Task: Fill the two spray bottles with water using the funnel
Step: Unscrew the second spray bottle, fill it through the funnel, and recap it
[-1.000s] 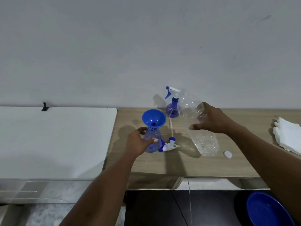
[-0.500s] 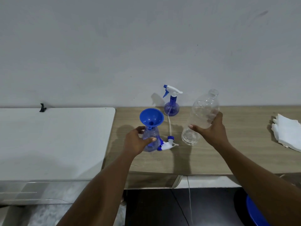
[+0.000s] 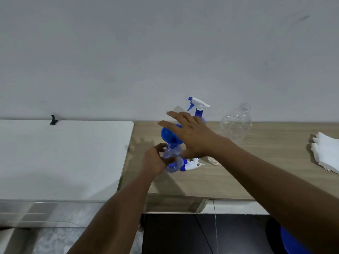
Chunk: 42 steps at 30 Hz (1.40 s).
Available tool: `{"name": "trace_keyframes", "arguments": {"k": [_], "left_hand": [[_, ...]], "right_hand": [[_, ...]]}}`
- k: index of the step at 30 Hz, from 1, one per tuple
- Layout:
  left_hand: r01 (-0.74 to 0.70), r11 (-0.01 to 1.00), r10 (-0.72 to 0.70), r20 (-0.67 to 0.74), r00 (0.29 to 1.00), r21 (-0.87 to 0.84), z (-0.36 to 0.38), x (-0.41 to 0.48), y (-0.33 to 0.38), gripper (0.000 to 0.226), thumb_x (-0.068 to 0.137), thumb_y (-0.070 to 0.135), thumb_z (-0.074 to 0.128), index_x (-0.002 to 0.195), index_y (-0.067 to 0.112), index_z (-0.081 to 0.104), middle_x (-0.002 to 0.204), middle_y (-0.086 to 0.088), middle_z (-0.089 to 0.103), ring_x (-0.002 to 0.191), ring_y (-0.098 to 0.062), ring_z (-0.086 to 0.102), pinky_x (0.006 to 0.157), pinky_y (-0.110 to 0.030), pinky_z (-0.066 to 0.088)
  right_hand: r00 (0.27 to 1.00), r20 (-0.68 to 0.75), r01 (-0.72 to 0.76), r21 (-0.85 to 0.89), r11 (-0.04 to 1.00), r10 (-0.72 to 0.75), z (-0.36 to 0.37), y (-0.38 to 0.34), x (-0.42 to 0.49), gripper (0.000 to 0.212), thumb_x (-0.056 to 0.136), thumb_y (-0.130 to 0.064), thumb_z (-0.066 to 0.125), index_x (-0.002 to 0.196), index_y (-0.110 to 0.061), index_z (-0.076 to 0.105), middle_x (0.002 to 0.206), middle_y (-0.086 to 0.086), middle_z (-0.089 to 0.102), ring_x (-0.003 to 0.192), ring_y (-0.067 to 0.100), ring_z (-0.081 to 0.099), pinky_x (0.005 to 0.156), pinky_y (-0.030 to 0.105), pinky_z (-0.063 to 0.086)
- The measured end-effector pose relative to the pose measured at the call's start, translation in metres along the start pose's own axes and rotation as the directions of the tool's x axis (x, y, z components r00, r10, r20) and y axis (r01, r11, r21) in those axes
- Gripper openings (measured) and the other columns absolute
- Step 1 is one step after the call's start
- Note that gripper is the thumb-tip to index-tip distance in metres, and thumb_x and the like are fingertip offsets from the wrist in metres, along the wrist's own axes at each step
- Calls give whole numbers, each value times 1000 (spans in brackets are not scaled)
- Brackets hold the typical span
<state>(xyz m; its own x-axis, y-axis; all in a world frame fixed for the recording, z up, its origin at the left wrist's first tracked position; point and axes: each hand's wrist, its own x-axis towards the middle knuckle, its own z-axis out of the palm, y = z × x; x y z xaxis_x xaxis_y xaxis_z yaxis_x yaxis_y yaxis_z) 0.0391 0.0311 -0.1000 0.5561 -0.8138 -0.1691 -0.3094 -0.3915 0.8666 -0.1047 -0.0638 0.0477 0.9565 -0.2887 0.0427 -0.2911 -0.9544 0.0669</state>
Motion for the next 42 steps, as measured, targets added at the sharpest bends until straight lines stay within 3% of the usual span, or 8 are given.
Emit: {"name": "trace_keyframes", "arguments": {"k": [6, 12, 17, 23, 26, 30, 37, 42], "left_hand": [[-20, 991, 21, -11, 1000, 131, -2, -3, -1, 64, 65, 50, 87, 118, 25, 61, 107, 7, 69, 88, -14, 68, 89, -39, 56], [2, 992, 5, -51, 999, 128, -15, -5, -3, 60, 64, 49, 87, 116, 32, 60, 107, 10, 68, 85, -9, 67, 82, -29, 55], [-2, 995, 9, -62, 998, 100, -27, -12, -1, 63, 67, 50, 85, 121, 31, 60, 105, 15, 64, 84, -4, 64, 68, -16, 45], [-36, 997, 43, -93, 995, 72, -26, -16, -3, 60, 68, 44, 87, 119, 30, 60, 106, 12, 65, 83, -6, 66, 67, -16, 50], [-40, 999, 42, -93, 995, 18, -24, -14, -5, 57, 65, 40, 90, 113, 36, 58, 108, 9, 65, 83, -11, 69, 74, -27, 58], [-29, 1000, 28, -102, 994, -2, -23, -11, -9, 59, 64, 35, 91, 116, 32, 62, 108, 8, 66, 80, -12, 71, 68, -21, 54], [-38, 999, 39, -92, 995, 13, -26, -11, -11, 62, 68, 37, 89, 123, 28, 62, 108, 9, 66, 79, -9, 70, 65, -14, 52], [-45, 999, 47, -92, 995, 23, -26, -12, -10, 66, 68, 42, 88, 126, 26, 61, 110, 10, 65, 86, -10, 69, 75, -25, 58]], "right_hand": [[975, 203, 133, -203, 970, -91, -7, 0, 42, 86, 74, -31, 82, 144, -32, 32, 138, 2, 45, 115, 24, 52, 75, 33, 43], [980, 183, -107, 142, 984, 80, -18, 21, 44, 78, 67, -33, 85, 127, -20, 37, 115, -1, 40, 88, 21, 56, 63, 34, 51], [870, 99, -427, 640, 639, 482, 39, 36, 39, 64, 63, -40, 87, 105, -16, 45, 94, 0, 50, 76, 14, 51, 60, 28, 41], [708, 284, -634, 660, 404, 646, 139, 33, 39, 65, 79, -47, 78, 123, -13, 44, 115, 9, 60, 98, 25, 60, 77, 35, 48], [689, 297, -676, 592, 439, 661, 159, 33, 46, 65, 83, -55, 69, 125, -14, 41, 119, 10, 61, 104, 31, 61, 81, 39, 47], [688, 267, -711, 432, 554, 675, 173, 32, 51, 66, 79, -69, 59, 118, -17, 45, 121, 12, 58, 112, 36, 56, 96, 48, 42], [741, 297, -671, 385, 634, 603, 185, 32, 47, 68, 79, -61, 64, 129, -17, 49, 133, 11, 53, 125, 33, 47, 103, 49, 41], [793, 192, -600, 408, 688, 578, 183, 17, 11, 53, 83, -51, 66, 125, -22, 53, 128, 4, 58, 120, 28, 53, 100, 47, 45]]}}
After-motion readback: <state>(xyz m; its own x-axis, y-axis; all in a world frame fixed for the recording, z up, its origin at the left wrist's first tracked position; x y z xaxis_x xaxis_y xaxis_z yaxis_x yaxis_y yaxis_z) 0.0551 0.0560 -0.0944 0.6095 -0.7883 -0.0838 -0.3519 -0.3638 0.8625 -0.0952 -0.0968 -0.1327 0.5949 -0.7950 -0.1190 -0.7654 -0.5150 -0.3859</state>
